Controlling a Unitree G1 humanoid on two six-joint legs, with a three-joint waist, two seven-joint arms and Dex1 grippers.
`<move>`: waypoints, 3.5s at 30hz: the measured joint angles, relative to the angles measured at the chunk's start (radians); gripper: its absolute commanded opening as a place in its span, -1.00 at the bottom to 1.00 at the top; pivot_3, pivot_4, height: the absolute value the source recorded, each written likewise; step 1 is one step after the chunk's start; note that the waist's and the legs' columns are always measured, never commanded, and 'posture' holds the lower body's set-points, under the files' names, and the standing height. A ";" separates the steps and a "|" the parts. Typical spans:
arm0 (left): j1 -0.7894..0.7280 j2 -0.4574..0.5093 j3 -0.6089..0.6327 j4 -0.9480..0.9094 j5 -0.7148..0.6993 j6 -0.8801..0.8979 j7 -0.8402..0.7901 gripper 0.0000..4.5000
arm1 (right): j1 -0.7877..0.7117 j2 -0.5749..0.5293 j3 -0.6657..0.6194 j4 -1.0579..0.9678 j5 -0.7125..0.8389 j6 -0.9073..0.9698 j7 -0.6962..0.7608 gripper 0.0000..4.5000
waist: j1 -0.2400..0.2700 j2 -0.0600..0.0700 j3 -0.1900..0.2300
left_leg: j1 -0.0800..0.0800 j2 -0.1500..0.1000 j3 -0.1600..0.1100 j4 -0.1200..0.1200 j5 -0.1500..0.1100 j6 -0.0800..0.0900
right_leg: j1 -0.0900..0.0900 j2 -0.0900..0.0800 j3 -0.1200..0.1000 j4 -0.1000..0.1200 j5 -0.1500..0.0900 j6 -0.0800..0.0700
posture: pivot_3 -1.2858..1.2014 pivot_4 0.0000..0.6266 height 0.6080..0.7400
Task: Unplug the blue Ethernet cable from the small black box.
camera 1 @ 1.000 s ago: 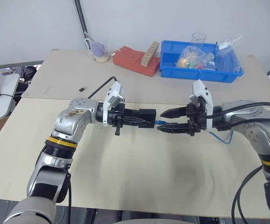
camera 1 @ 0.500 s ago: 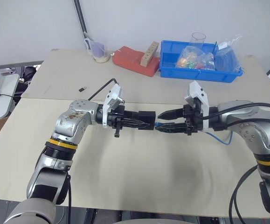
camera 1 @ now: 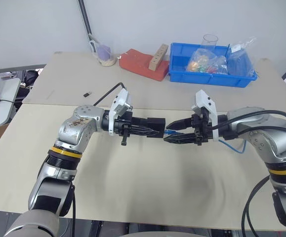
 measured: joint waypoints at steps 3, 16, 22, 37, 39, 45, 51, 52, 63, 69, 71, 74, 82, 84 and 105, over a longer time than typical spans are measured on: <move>0.000 0.000 -0.002 0.000 0.002 -0.002 -0.006 -0.75 | 0.000 0.000 0.000 0.007 -0.009 0.000 0.006 0.16 | 0.000 0.000 0.000 | 0.000 0.000 0.000 0.000 0.000 0.000 | 0.000 0.000 0.000 0.000 0.000 0.000 | 0.03 -0.52 1.00; 0.001 0.000 -0.012 0.000 0.021 -0.019 -0.016 -0.75 | -0.020 0.005 0.000 0.012 -0.009 0.000 0.038 0.16 | -0.001 0.000 0.000 | 0.000 0.000 0.000 0.000 0.000 0.000 | 0.000 0.000 0.000 0.000 0.000 0.000 | 0.03 -0.52 1.00; 0.002 -0.001 -0.012 -0.002 0.021 -0.018 -0.016 -0.75 | -0.020 0.005 0.003 0.027 -0.020 0.000 0.050 -0.51 | -0.001 0.000 0.000 | 0.000 0.000 0.000 0.000 0.000 0.000 | 0.000 0.000 0.000 0.000 0.000 0.000 | 0.03 -0.52 1.00; 0.002 -0.001 -0.022 -0.004 0.022 -0.017 -0.018 -0.75 | -0.020 -0.005 0.020 0.043 -0.090 -0.072 0.135 -0.97 | 0.000 0.000 0.000 | 0.000 0.000 0.000 0.000 0.000 0.000 | 0.000 0.000 0.000 -0.001 0.000 0.000 | 0.03 -0.52 1.00; 0.007 0.006 -0.022 -0.009 0.022 -0.017 -0.018 -0.75 | -0.013 -0.029 0.019 0.045 -0.096 -0.087 0.151 -0.97 | 0.000 0.000 0.000 | 0.000 0.000 0.000 0.000 0.000 0.000 | 0.000 0.000 0.000 -0.002 0.000 0.000 | 0.03 -0.52 1.00; 0.050 0.086 0.015 -0.033 0.019 -0.016 -0.022 -0.75 | 0.126 -0.143 -0.026 0.106 -0.151 -0.143 0.176 -0.97 | 0.008 0.000 0.000 | 0.000 0.001 0.000 0.000 0.000 0.000 | 0.000 0.000 0.000 -0.003 0.000 0.000 | 0.03 -0.52 1.00; 0.118 0.053 0.048 -0.032 0.037 -0.064 0.084 -0.75 | 0.200 -0.014 -0.008 0.243 -0.351 -0.332 -0.024 -0.97 | 0.002 0.000 0.000 | 0.000 0.001 0.000 0.000 0.000 0.000 | 0.000 0.000 0.000 -0.002 0.000 0.000 | 0.03 -0.52 1.00; 0.134 0.044 0.050 -0.032 0.043 -0.069 0.107 -0.75 | 0.222 -0.002 0.005 0.247 -0.374 -0.353 -0.040 -0.97 | 0.004 0.000 0.000 | 0.000 0.001 0.000 0.000 0.000 0.000 | -0.001 0.000 0.000 -0.001 0.000 0.000 | 0.03 -0.52 1.00; 0.200 -0.028 0.107 -0.010 0.083 -0.156 0.312 -0.75 | 0.309 0.011 -0.042 0.081 -0.348 -0.335 -0.042 0.47 | 0.017 0.001 0.000 | 0.000 0.001 0.000 0.000 0.000 0.000 | 0.000 0.000 0.000 0.000 0.000 0.000 | 0.03 -0.52 1.00; 0.195 -0.150 0.156 0.172 0.162 -0.333 0.491 -0.75 | 0.275 0.101 -0.188 -0.163 -0.176 -0.123 -0.179 0.92 | 0.020 0.000 0.000 | 0.000 0.001 -0.001 0.000 0.000 0.000 | 0.000 0.000 0.000 0.000 0.000 0.000 | 0.03 -0.52 1.00; 0.179 -0.194 0.162 0.259 0.191 -0.410 0.543 -0.75 | 0.256 0.155 -0.201 -0.236 -0.127 -0.058 -0.252 0.92 | 0.021 0.000 0.000 | 0.000 0.000 -0.001 0.000 0.000 0.000 | -0.001 0.000 0.000 0.000 0.000 0.000 | 0.03 -0.52 1.00; 0.143 -0.242 0.163 0.415 0.246 -0.546 0.609 -0.75 | 0.251 0.200 -0.203 -0.304 -0.108 -0.013 -0.351 0.92 | 0.025 0.000 0.000 | -0.001 -0.001 -0.001 0.000 0.000 0.000 | -0.001 -0.001 0.000 0.000 0.000 0.000 | 0.03 -0.52 1.00; 0.076 -0.284 0.165 0.671 0.317 -0.740 0.662 -0.75 | 0.264 0.200 -0.212 -0.306 -0.122 -0.002 -0.449 0.92 | 0.020 0.000 0.000 | -0.001 -0.003 -0.001 -0.001 0.000 0.000 | -0.001 -0.001 0.000 0.000 0.000 0.000 | 0.03 -0.52 1.00; 0.069 -0.288 0.166 0.698 0.324 -0.764 0.662 -0.27 | 0.264 0.197 -0.212 -0.304 -0.127 -0.002 -0.461 0.94 | 0.018 0.000 0.000 | -0.001 -0.003 -0.001 -0.001 0.000 0.000 | -0.001 0.000 0.000 0.000 0.000 0.000 | 0.03 -0.52 1.00; 0.461 0.190 0.231 -0.200 0.109 -0.157 0.402 0.99 | 0.384 0.043 -0.282 -0.250 -0.129 -0.107 -0.357 0.94 | 0.013 0.000 0.000 | 0.001 0.001 -0.002 -0.003 0.000 0.000 | 0.000 0.000 0.000 -0.001 0.000 0.000 | 0.03 -0.52 1.00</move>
